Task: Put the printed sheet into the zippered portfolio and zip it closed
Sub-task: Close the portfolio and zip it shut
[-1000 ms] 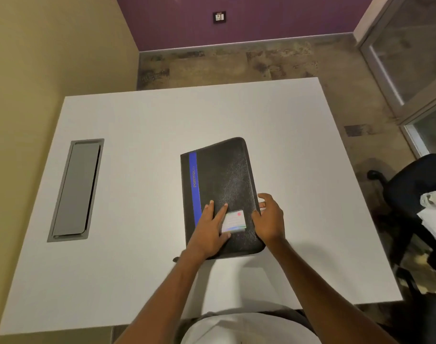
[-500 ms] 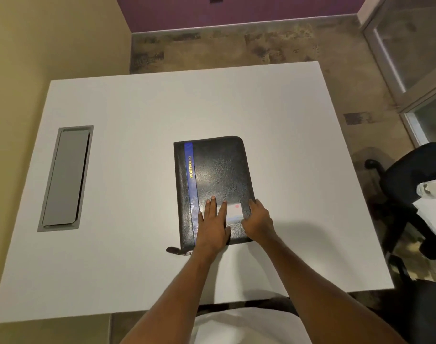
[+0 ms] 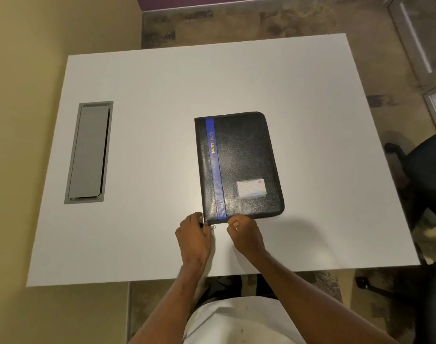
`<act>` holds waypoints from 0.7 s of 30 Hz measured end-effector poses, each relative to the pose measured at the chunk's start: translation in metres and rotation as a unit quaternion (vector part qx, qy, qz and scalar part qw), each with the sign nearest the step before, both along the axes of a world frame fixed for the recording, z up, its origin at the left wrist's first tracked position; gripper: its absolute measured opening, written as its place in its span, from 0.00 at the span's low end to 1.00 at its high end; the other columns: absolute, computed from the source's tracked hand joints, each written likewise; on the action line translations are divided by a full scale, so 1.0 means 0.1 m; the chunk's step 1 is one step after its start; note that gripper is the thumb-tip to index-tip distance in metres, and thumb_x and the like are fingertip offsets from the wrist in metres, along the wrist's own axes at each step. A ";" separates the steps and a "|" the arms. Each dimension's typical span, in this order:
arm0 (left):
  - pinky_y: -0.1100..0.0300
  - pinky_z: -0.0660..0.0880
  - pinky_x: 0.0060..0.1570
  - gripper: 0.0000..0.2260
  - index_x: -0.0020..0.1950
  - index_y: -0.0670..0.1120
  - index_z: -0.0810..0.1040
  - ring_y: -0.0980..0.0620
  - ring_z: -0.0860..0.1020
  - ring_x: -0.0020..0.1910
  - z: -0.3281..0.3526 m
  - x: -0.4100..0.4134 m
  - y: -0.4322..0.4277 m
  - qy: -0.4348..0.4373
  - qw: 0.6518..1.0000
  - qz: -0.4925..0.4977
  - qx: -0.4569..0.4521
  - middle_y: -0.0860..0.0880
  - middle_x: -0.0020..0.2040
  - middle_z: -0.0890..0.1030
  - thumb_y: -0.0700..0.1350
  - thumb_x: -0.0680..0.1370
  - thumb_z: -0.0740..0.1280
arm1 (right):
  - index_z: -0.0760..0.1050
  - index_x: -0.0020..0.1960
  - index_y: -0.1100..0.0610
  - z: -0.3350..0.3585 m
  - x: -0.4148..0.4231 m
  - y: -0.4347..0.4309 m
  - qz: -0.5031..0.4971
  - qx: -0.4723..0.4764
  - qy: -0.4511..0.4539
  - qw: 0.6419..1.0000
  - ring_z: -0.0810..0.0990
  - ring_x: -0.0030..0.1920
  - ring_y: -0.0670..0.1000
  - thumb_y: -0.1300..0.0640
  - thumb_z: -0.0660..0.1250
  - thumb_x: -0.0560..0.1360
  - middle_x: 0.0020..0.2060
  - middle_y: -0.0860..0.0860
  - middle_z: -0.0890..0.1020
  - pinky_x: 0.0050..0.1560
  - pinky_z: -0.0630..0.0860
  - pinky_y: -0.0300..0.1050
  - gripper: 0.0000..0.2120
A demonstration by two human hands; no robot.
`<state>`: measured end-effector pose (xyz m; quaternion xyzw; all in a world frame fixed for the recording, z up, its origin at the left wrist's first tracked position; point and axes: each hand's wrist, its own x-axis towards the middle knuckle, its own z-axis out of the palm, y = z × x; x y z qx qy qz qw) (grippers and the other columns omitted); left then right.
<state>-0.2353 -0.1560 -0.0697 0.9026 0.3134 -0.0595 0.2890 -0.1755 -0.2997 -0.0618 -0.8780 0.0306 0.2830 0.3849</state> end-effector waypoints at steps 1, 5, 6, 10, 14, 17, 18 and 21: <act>0.47 0.73 0.56 0.09 0.57 0.49 0.80 0.46 0.80 0.54 -0.01 -0.03 0.01 0.023 1.000 0.001 0.004 0.52 0.53 0.84 0.47 0.78 0.68 | 0.83 0.48 0.58 -0.03 -0.05 0.06 -0.009 0.001 0.017 1.000 0.84 0.45 0.57 0.62 0.68 0.74 0.44 0.55 0.87 0.47 0.80 0.48 0.06; 0.49 0.67 0.56 0.08 0.56 0.53 0.82 0.48 0.79 0.53 -0.07 -0.08 0.02 0.081 0.997 0.001 0.009 0.54 0.48 0.85 0.48 0.78 0.67 | 0.84 0.53 0.60 -0.12 -0.18 0.25 -0.050 0.023 0.060 0.997 0.85 0.50 0.56 0.63 0.68 0.73 0.48 0.55 0.88 0.52 0.80 0.46 0.10; 0.49 0.67 0.55 0.08 0.56 0.54 0.82 0.47 0.79 0.52 -0.08 -0.09 0.02 0.085 0.996 0.005 0.007 0.53 0.47 0.85 0.47 0.79 0.67 | 0.84 0.54 0.60 -0.14 -0.20 0.28 -0.052 0.024 0.069 0.996 0.85 0.51 0.56 0.63 0.69 0.73 0.48 0.55 0.88 0.52 0.79 0.45 0.11; 0.50 0.63 0.52 0.07 0.53 0.53 0.86 0.46 0.80 0.51 -0.09 -0.09 0.05 0.079 0.996 0.038 -0.020 0.51 0.45 0.87 0.47 0.81 0.67 | 0.84 0.58 0.58 -0.19 -0.29 0.34 -0.051 0.016 0.065 0.996 0.86 0.53 0.53 0.61 0.72 0.73 0.51 0.54 0.88 0.48 0.72 0.39 0.14; 0.52 0.65 0.50 0.07 0.51 0.53 0.88 0.48 0.83 0.50 -0.07 -0.09 0.08 0.074 0.994 0.053 -0.066 0.53 0.45 0.88 0.49 0.81 0.69 | 0.84 0.59 0.54 -0.19 -0.39 0.37 -0.028 0.002 0.031 0.999 0.84 0.53 0.51 0.56 0.73 0.75 0.54 0.50 0.85 0.48 0.70 0.40 0.13; 0.53 0.65 0.52 0.06 0.50 0.53 0.88 0.50 0.83 0.51 -0.05 -0.08 0.09 0.080 0.991 0.037 -0.096 0.54 0.47 0.88 0.48 0.80 0.71 | 0.82 0.47 0.54 -0.19 -0.46 0.43 -0.043 -0.009 0.016 0.999 0.82 0.49 0.56 0.56 0.69 0.77 0.49 0.51 0.84 0.45 0.74 0.46 0.04; 0.53 0.65 0.52 0.05 0.49 0.53 0.88 0.50 0.83 0.51 -0.04 -0.07 0.09 0.080 0.991 0.030 -0.098 0.54 0.47 0.88 0.48 0.79 0.71 | 0.80 0.43 0.55 -0.19 -0.48 0.44 -0.045 -0.020 0.013 0.999 0.81 0.47 0.58 0.56 0.67 0.78 0.46 0.52 0.83 0.45 0.75 0.48 0.06; 0.51 0.68 0.55 0.06 0.49 0.55 0.88 0.51 0.83 0.52 -0.03 -0.07 0.12 0.085 0.993 0.002 -0.080 0.55 0.48 0.88 0.50 0.80 0.71 | 0.76 0.42 0.56 -0.16 -0.49 0.44 -0.037 -0.048 0.007 0.998 0.80 0.47 0.60 0.54 0.64 0.80 0.44 0.53 0.83 0.46 0.75 0.50 0.09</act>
